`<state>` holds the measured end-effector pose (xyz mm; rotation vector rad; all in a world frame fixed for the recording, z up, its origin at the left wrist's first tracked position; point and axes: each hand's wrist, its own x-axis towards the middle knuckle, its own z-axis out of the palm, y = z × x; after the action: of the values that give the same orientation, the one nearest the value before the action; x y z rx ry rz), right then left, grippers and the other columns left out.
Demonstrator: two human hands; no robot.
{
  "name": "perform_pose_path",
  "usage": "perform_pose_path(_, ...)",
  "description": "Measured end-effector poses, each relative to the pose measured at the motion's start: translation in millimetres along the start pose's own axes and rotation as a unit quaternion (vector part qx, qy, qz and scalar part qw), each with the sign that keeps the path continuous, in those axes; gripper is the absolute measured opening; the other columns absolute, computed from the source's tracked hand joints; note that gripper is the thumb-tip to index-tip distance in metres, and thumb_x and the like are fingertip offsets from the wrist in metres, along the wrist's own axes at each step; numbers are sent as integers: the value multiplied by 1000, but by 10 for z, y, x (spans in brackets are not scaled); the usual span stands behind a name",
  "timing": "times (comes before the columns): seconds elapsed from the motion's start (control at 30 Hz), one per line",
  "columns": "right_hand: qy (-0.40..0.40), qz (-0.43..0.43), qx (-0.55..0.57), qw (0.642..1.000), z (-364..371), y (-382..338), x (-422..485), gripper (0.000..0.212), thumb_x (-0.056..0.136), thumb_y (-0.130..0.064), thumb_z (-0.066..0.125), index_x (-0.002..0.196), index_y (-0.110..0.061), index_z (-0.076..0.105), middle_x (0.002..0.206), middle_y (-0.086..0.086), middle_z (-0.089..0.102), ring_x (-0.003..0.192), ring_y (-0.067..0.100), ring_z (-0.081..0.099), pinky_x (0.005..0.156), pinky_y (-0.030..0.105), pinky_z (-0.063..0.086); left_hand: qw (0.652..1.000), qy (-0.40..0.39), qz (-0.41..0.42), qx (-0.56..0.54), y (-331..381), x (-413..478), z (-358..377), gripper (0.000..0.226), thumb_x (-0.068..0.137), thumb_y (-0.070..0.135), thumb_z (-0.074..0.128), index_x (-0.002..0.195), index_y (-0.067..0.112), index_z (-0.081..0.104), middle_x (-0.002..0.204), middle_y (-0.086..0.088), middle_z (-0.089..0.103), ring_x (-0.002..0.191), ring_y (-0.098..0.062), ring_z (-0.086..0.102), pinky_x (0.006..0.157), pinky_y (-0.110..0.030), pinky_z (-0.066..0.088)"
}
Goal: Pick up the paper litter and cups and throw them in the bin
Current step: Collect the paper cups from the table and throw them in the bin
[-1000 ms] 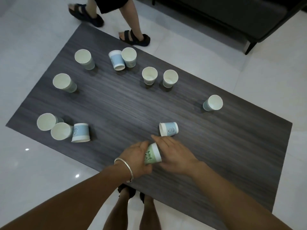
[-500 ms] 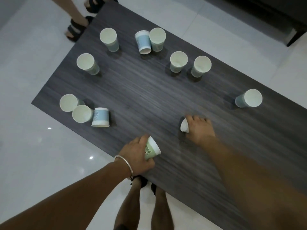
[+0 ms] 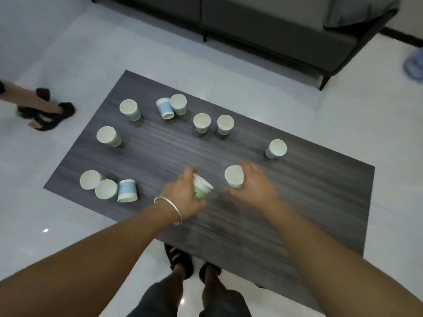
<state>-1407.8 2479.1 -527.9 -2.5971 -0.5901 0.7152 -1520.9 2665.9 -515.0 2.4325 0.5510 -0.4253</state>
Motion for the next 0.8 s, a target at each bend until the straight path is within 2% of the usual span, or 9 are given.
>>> perform_pose_path(0.13,34,19,-6,999,-421,-130,-353,90,72,-48,74,146,-19,31,139,5,42,129,26,40,101,36,39,997,36,63,20,354,-43,-323,79,59,44,74,123,23,33,108,-6,58,95,-29,59,72,-27,37)
perform_pose_path(0.27,70,52,7,996,-713,-306,-795,92,73,-45,75,148,-21,28,146,5,34,131,24,41,102,37,41,990,26,133,42,686,-169,-523,75,61,41,75,122,19,37,110,-7,57,99,-29,56,71,-28,36)
perform_pose_path(0.33,110,75,19,991,-810,-378,-1076,88,74,-41,73,147,-23,28,144,5,35,127,26,43,98,38,43,980,-1,192,46,821,-251,-595,85,63,36,76,134,20,32,121,-9,54,107,-31,53,79,-31,42)
perform_pose_path(0.4,161,101,28,981,-841,-437,-1398,84,74,-38,72,145,-25,30,138,4,39,123,25,46,91,32,42,968,-29,241,57,918,-352,-678,98,63,32,75,145,25,21,127,-11,48,112,-33,50,91,-38,44)
perform_pose_path(0.47,189,135,32,972,-811,-498,-1760,84,74,-37,72,146,-26,30,136,3,39,121,25,47,88,31,41,956,-45,276,91,983,-497,-747,101,64,31,74,148,28,17,129,-12,44,113,-34,49,94,-37,42)
perform_pose_path(0.63,238,249,51,937,-605,-455,-2889,80,78,-43,69,146,-23,32,135,5,40,121,28,48,95,36,44,913,-101,349,187,1364,-964,-613,91,73,36,69,148,21,21,137,-9,37,121,-31,43,98,-37,40)
perform_pose_path(0.8,306,363,84,876,-215,-256,-4216,75,76,-44,67,142,-26,35,132,4,41,115,27,52,89,34,45,842,-125,474,226,2011,-1832,-48,87,72,50,65,145,20,28,136,-5,40,125,-26,41,97,-37,39)
